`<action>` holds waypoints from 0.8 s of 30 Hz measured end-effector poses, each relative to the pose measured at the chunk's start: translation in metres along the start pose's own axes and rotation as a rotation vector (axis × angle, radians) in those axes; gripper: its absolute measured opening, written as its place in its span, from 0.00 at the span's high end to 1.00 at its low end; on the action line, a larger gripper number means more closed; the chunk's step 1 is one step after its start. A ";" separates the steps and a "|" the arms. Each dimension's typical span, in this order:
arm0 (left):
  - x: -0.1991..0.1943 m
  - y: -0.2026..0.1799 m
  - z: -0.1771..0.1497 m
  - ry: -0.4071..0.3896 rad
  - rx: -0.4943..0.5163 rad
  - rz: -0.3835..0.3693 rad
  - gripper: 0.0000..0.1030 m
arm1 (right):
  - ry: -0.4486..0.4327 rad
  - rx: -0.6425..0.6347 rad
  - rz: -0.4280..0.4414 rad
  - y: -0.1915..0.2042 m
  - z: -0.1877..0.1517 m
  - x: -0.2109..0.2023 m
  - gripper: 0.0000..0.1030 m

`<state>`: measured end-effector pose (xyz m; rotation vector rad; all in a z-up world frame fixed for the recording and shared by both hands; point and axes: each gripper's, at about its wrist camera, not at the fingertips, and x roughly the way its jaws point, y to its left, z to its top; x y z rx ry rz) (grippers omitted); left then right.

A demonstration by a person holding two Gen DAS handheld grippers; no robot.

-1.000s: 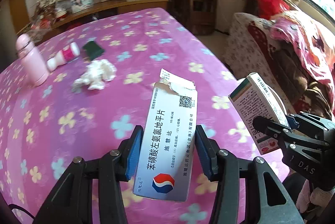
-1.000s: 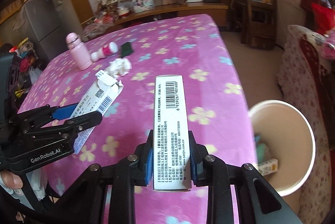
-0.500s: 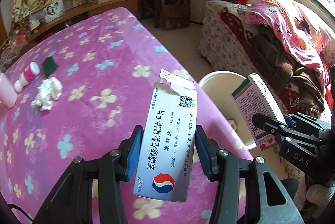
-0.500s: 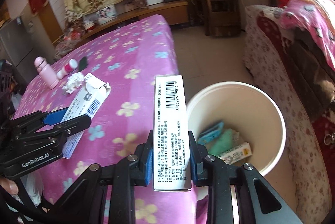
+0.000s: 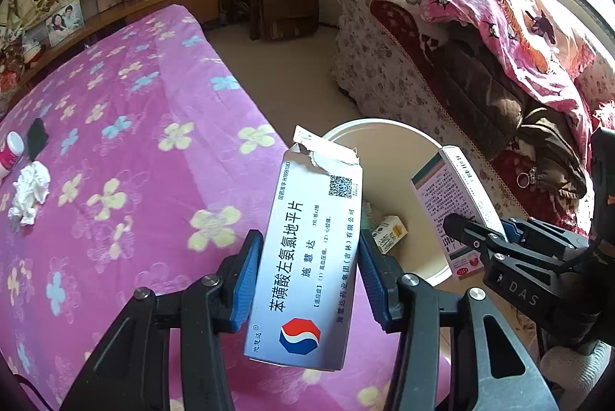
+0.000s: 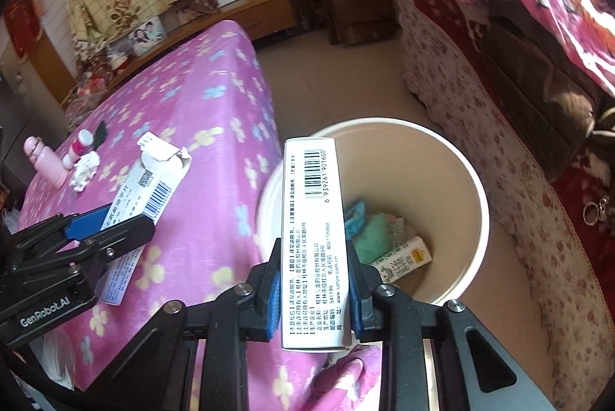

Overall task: Collect trash
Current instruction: 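Open the right tool to drop the barcode box while the left drops the logo box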

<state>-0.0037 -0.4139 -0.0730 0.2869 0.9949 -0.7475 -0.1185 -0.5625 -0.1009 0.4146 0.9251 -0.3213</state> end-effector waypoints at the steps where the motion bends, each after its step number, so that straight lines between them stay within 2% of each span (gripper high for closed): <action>1: 0.002 -0.001 0.001 0.002 -0.001 -0.004 0.50 | 0.001 0.009 -0.008 -0.004 0.000 0.001 0.72; 9: 0.013 -0.008 0.007 0.012 -0.003 -0.052 0.50 | 0.004 0.060 -0.058 -0.017 0.007 0.011 0.71; 12: 0.016 -0.005 0.008 0.016 -0.017 -0.075 0.49 | 0.009 0.099 -0.051 -0.024 0.009 0.014 0.70; 14: 0.017 -0.002 0.007 0.023 -0.019 -0.077 0.45 | 0.007 0.110 -0.048 -0.026 0.009 0.014 0.69; 15: 0.017 -0.002 0.007 0.023 -0.019 -0.077 0.44 | 0.003 0.112 -0.048 -0.026 0.009 0.014 0.64; 16: 0.017 -0.001 0.006 0.021 -0.020 -0.076 0.44 | 0.000 0.114 -0.048 -0.026 0.009 0.013 0.48; 17: 0.017 0.000 0.006 0.020 -0.021 -0.075 0.44 | -0.005 0.116 -0.044 -0.027 0.009 0.012 0.38; 18: 0.017 0.000 0.006 0.020 -0.022 -0.076 0.44 | -0.011 0.118 -0.037 -0.026 0.009 0.011 0.33; 24: 0.014 0.003 0.004 0.015 -0.019 -0.067 0.44 | -0.019 0.117 -0.028 -0.023 0.010 0.008 0.33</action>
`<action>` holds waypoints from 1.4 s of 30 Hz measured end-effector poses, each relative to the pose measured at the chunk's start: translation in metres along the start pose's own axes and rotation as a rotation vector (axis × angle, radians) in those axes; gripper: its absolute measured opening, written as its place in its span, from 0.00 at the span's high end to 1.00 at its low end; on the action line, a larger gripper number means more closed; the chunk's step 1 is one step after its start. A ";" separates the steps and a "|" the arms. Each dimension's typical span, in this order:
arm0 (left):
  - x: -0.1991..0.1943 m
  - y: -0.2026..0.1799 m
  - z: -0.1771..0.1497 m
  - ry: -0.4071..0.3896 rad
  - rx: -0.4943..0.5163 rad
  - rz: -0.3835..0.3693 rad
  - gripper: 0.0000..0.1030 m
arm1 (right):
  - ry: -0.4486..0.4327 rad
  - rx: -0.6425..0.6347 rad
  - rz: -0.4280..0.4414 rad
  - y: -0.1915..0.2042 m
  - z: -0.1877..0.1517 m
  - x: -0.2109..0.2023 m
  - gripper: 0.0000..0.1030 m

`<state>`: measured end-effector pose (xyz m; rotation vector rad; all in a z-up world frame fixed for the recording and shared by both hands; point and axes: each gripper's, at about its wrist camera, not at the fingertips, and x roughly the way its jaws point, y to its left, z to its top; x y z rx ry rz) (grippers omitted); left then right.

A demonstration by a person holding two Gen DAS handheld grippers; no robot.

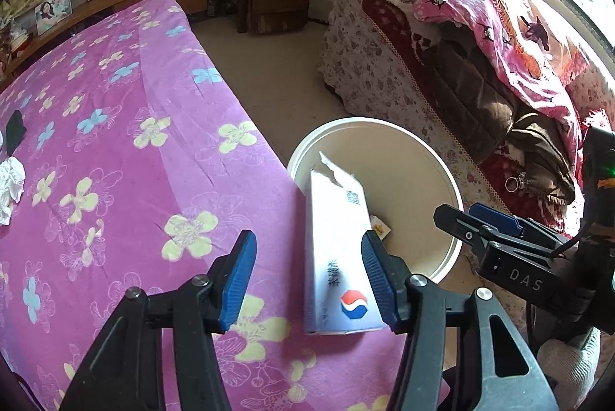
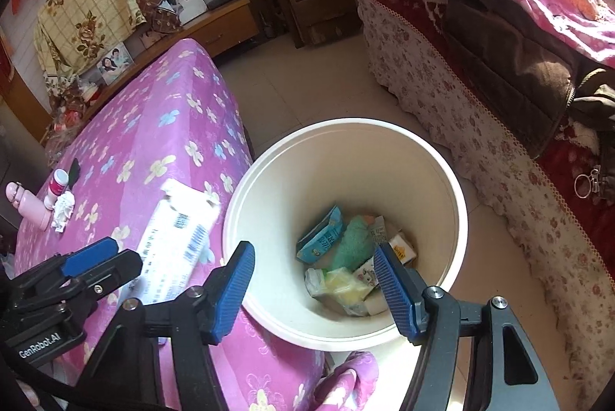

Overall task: Collect trash
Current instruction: 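Open the right tool to drop the barcode box while the left drops the logo box, then move both open tools back over the tissue and green wrapper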

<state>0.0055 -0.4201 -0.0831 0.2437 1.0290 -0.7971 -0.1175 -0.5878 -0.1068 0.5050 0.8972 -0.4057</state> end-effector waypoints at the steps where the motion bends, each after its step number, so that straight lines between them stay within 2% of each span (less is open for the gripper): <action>1: 0.000 0.000 0.000 0.001 0.002 0.004 0.44 | -0.001 -0.006 -0.001 0.001 -0.001 -0.001 0.33; 12: 0.003 0.004 -0.009 0.031 -0.013 -0.010 0.44 | -0.012 -0.003 0.007 0.004 -0.002 -0.007 0.33; 17: 0.011 -0.007 -0.014 0.068 -0.010 -0.083 0.44 | -0.016 0.011 0.006 0.000 -0.001 -0.010 0.33; 25: 0.011 -0.024 -0.017 0.065 0.024 -0.155 0.44 | -0.039 0.043 -0.007 -0.012 0.002 -0.018 0.33; 33: 0.005 -0.013 -0.017 0.052 0.015 -0.101 0.44 | -0.039 0.039 -0.007 -0.008 0.002 -0.020 0.33; 42: -0.015 0.013 -0.020 0.009 -0.007 -0.010 0.44 | -0.041 -0.019 0.006 0.021 -0.004 -0.021 0.33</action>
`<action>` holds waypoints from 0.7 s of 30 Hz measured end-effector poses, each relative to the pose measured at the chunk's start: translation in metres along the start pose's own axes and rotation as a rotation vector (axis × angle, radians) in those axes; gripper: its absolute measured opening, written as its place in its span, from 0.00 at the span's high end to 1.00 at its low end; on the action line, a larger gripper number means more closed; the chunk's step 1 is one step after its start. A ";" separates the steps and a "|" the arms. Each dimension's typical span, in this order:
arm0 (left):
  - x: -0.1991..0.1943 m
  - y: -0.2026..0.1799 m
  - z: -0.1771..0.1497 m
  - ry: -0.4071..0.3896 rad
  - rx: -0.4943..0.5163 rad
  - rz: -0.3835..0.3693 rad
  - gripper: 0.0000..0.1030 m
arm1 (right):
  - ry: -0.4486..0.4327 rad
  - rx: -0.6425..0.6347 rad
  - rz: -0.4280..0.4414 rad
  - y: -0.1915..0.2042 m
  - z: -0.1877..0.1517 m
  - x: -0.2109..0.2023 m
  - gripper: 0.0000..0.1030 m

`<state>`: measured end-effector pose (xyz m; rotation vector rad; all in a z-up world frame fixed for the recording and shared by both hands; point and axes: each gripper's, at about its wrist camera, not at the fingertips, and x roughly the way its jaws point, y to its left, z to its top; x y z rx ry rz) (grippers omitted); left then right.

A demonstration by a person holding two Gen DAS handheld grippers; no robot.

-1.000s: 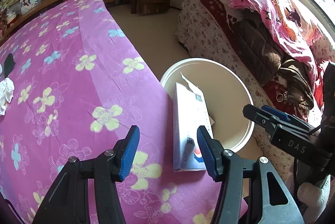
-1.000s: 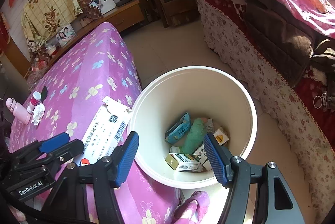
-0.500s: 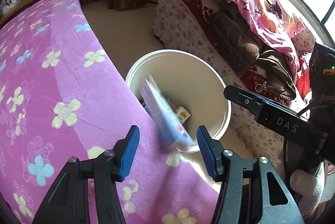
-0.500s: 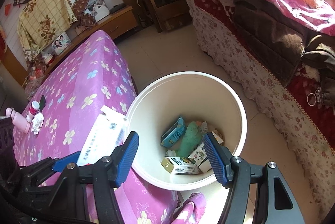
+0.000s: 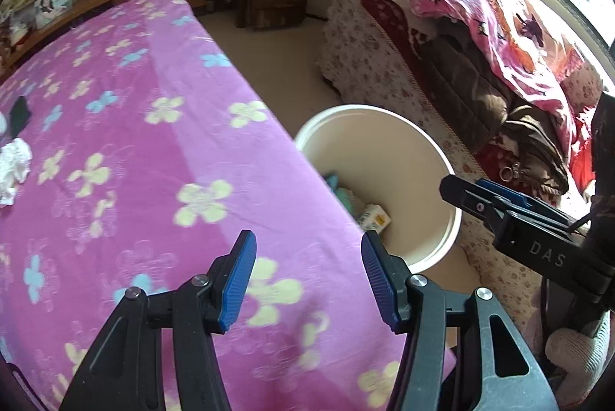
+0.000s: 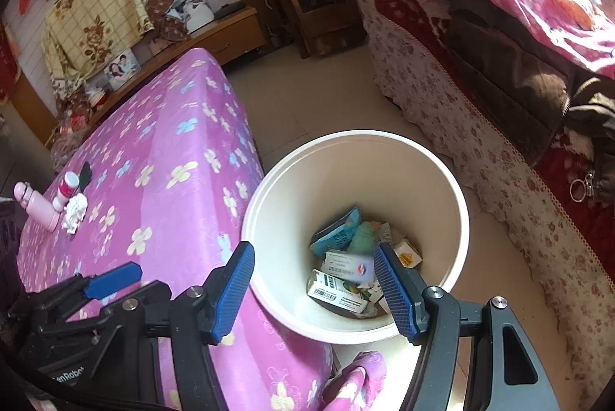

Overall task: Collect trash
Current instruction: 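Move both open tools back over the tissue and green wrapper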

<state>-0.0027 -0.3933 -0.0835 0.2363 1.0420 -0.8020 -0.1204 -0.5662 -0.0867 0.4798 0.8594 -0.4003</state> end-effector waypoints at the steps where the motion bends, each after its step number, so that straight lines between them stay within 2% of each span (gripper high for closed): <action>1: -0.004 0.004 -0.001 -0.008 -0.002 0.011 0.44 | -0.003 -0.009 0.002 0.005 0.000 -0.001 0.33; 9: -0.032 0.051 -0.013 -0.055 -0.047 0.097 0.44 | -0.010 -0.084 0.037 0.050 -0.003 -0.004 0.33; 21: -0.068 0.168 -0.039 -0.095 -0.220 0.232 0.44 | 0.053 -0.217 0.113 0.137 -0.013 0.023 0.33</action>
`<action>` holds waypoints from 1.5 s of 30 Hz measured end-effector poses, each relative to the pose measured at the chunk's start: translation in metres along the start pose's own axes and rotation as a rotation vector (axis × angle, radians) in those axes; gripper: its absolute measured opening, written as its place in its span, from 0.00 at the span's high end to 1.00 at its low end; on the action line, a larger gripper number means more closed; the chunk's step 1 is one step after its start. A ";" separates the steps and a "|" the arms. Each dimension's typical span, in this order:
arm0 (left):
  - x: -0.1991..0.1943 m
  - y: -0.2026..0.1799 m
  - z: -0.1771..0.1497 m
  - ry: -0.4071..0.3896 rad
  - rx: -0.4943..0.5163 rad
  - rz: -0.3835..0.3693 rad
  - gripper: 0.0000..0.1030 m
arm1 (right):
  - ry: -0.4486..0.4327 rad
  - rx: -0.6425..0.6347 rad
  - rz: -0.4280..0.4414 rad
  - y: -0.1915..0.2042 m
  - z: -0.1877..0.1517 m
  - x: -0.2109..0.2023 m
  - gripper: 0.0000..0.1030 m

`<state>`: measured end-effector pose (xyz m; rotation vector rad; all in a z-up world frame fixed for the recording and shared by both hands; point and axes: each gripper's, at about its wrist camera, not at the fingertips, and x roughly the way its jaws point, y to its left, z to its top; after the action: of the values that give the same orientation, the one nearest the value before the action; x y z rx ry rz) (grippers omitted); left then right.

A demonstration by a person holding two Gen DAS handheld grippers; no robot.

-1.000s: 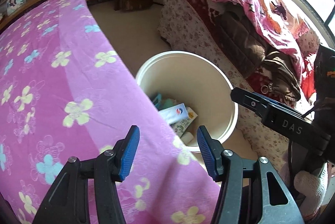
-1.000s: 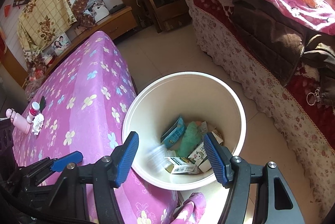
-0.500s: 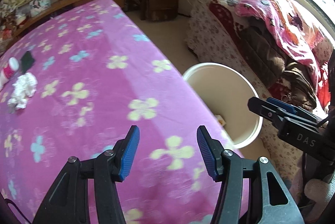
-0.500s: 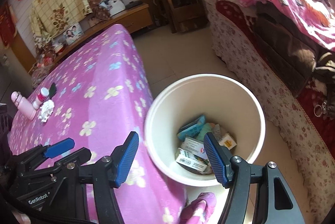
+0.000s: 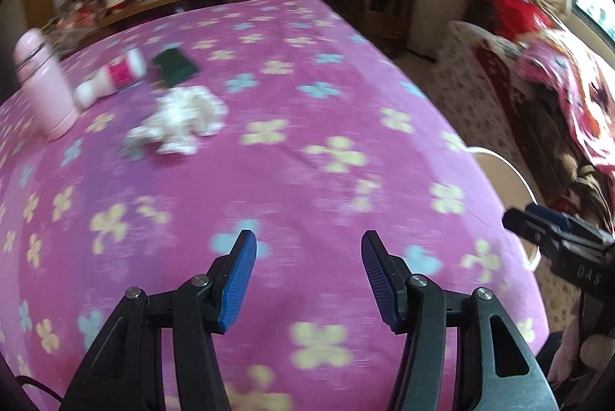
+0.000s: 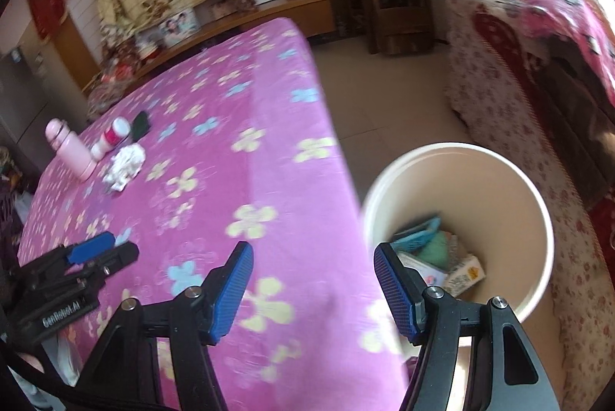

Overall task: Collect trash
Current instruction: 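Move both open tools back over the tissue and green wrapper, then grasp the white crumpled tissue with the left tool while the right grasps the green wrapper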

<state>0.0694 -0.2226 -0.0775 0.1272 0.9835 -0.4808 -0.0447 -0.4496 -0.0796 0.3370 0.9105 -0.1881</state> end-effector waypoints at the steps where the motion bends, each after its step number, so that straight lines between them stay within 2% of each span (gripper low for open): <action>1: 0.000 0.010 0.001 -0.002 -0.017 0.011 0.44 | 0.007 -0.019 0.007 0.009 0.001 0.005 0.33; 5: -0.001 0.048 0.006 -0.016 -0.084 0.067 0.44 | 0.024 -0.075 0.032 0.041 0.004 0.021 0.33; 13: 0.011 0.080 0.027 -0.047 -0.110 0.137 0.43 | 0.045 -0.165 0.051 0.093 0.017 0.053 0.33; 19: 0.027 0.099 0.050 -0.074 -0.143 0.131 0.32 | 0.058 -0.189 0.058 0.111 0.036 0.077 0.33; 21: 0.037 0.101 0.061 -0.070 -0.155 0.125 0.29 | 0.055 -0.196 0.060 0.115 0.044 0.084 0.33; 25: 0.060 0.104 0.078 -0.048 -0.165 0.132 0.29 | 0.043 -0.193 0.079 0.122 0.064 0.102 0.33; 29: 0.089 0.109 0.089 0.007 -0.171 0.149 0.29 | 0.043 -0.204 0.076 0.132 0.085 0.122 0.33; 30: 0.091 0.111 0.089 0.009 -0.168 0.159 0.30 | 0.045 -0.209 0.080 0.135 0.092 0.128 0.33; 31: 0.090 0.112 0.089 -0.011 -0.155 0.175 0.44 | 0.046 -0.212 0.086 0.137 0.096 0.131 0.33; 32: 0.090 0.114 0.089 -0.011 -0.141 0.187 0.51 | 0.046 -0.215 0.091 0.140 0.100 0.134 0.33; 34: 0.086 0.121 0.089 0.000 -0.127 0.166 0.74 | 0.046 -0.231 0.105 0.150 0.109 0.141 0.33; 37: 0.076 0.139 0.084 0.024 -0.141 0.150 0.80 | 0.044 -0.245 0.166 0.170 0.123 0.152 0.33; 41: 0.055 0.166 0.072 0.016 -0.164 0.160 0.81 | 0.018 -0.274 0.212 0.208 0.141 0.173 0.33; 45: 0.043 0.184 0.060 0.022 -0.170 0.163 0.81 | 0.033 -0.315 0.255 0.248 0.153 0.200 0.33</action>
<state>0.2171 -0.0926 -0.1000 0.0594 1.0224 -0.2453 0.2633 -0.2781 -0.1010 0.1610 0.9046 0.1955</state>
